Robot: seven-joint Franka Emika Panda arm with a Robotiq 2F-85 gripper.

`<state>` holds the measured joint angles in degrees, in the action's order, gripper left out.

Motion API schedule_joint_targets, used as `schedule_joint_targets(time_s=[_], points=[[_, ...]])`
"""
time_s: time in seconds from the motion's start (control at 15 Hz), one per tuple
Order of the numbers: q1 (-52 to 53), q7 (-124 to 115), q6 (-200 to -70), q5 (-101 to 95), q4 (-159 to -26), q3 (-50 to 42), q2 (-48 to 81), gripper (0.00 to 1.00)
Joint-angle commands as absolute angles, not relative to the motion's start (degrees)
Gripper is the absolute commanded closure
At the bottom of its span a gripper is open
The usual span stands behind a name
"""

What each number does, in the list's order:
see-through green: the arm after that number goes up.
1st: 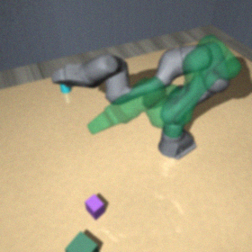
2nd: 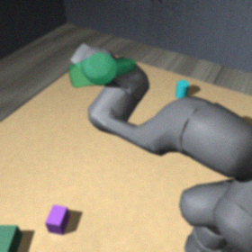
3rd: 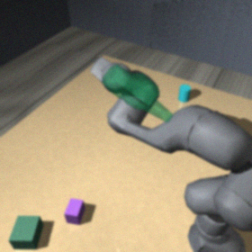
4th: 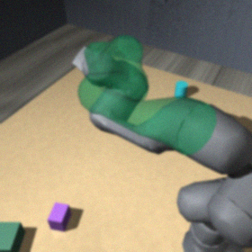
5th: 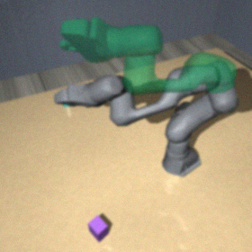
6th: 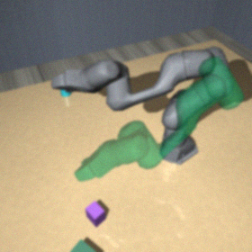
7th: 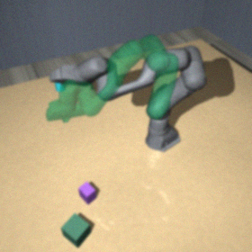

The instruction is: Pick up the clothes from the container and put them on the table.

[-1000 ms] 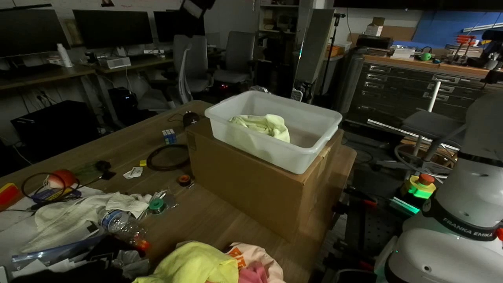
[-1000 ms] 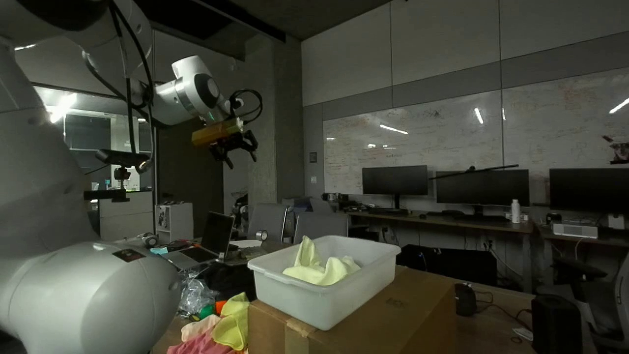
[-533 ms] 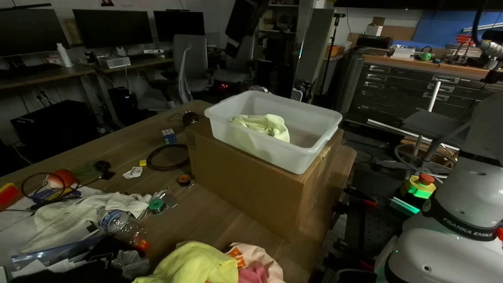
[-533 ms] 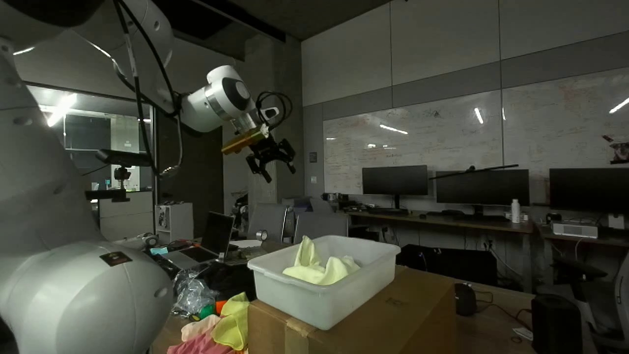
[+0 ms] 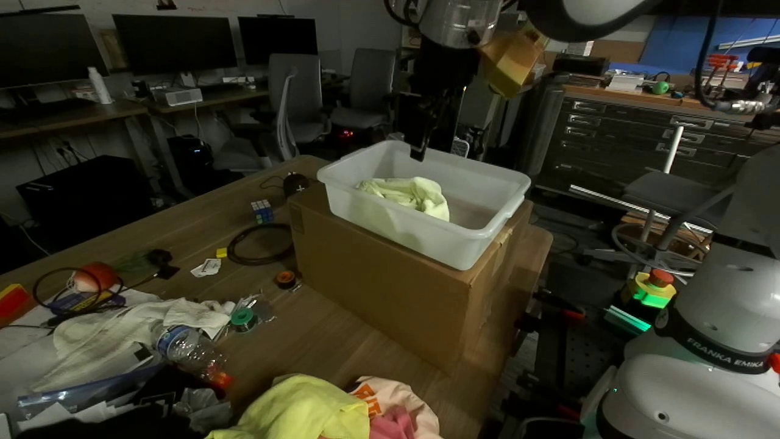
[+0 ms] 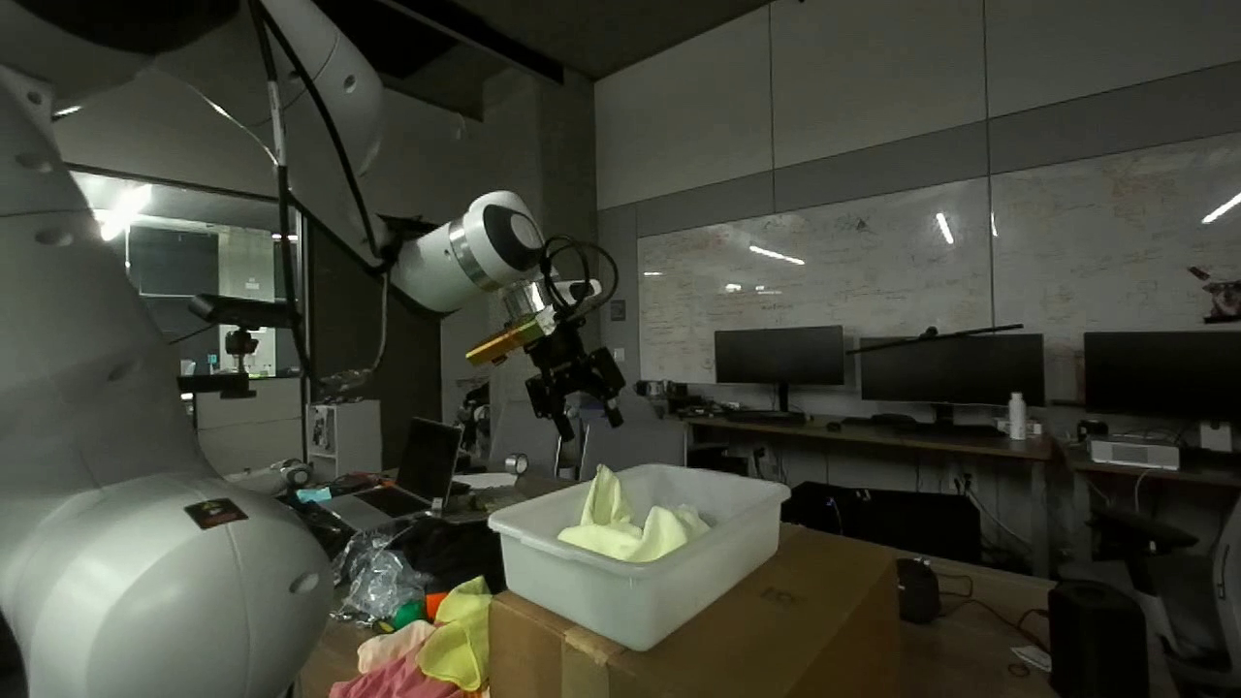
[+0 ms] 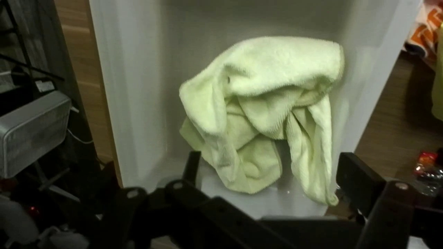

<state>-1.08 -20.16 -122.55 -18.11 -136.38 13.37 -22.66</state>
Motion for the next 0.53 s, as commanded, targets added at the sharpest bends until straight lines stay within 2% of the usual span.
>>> schedule_joint_targets(time_s=[0.0,0.47], points=[[-1.1,-21.3,-122.7,-16.6,-138.6,10.6,-22.0,0.0],[-1.3,-18.6,-127.7,-11.0,-142.1,4.6,-20.4,0.0]])
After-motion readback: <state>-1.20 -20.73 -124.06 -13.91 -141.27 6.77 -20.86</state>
